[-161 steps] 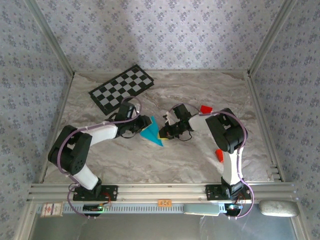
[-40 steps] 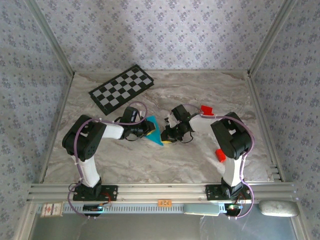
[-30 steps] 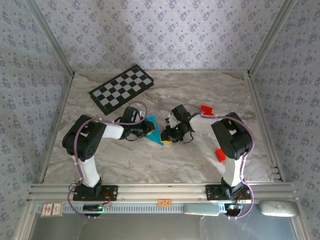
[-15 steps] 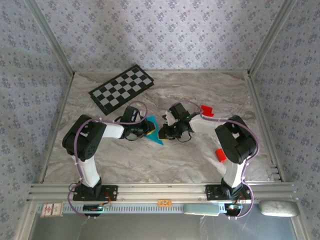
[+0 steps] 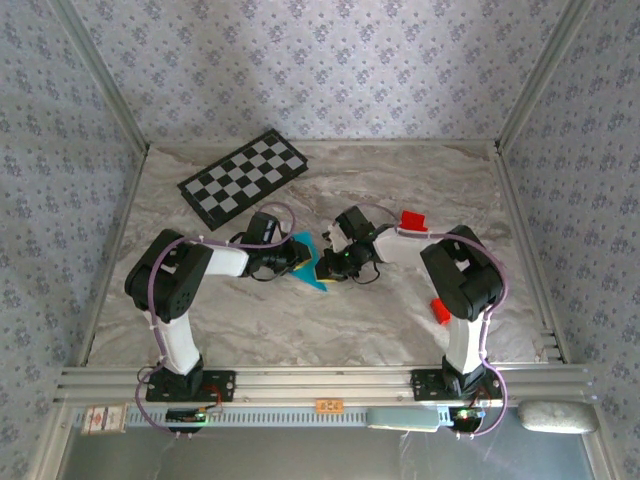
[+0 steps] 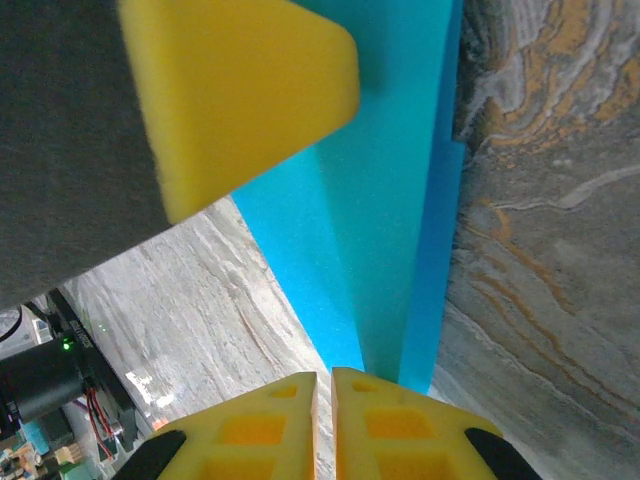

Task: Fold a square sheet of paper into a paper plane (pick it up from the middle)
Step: Fourth fold the wing at the center of the table.

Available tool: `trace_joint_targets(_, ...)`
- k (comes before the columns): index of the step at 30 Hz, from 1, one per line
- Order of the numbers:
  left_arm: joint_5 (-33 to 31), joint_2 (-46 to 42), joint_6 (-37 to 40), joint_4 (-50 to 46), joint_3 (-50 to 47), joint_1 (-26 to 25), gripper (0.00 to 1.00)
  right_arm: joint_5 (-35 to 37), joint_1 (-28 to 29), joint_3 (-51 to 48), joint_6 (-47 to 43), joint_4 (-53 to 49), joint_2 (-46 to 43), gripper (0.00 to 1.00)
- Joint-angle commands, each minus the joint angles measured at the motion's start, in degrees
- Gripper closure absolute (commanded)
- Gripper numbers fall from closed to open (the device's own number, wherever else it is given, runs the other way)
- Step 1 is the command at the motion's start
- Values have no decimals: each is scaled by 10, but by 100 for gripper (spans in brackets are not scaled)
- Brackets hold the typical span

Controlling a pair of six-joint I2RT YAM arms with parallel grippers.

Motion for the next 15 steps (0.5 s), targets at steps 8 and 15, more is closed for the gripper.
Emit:
trace_joint_targets(8,-30,27,3,-66,-5,-4,81,-10,6,13,-8,-39,28,87)
trace_joint_targets(15,-37,28,2,-80,-3,-5,81,-4,8,14,-13,-51,36,87)
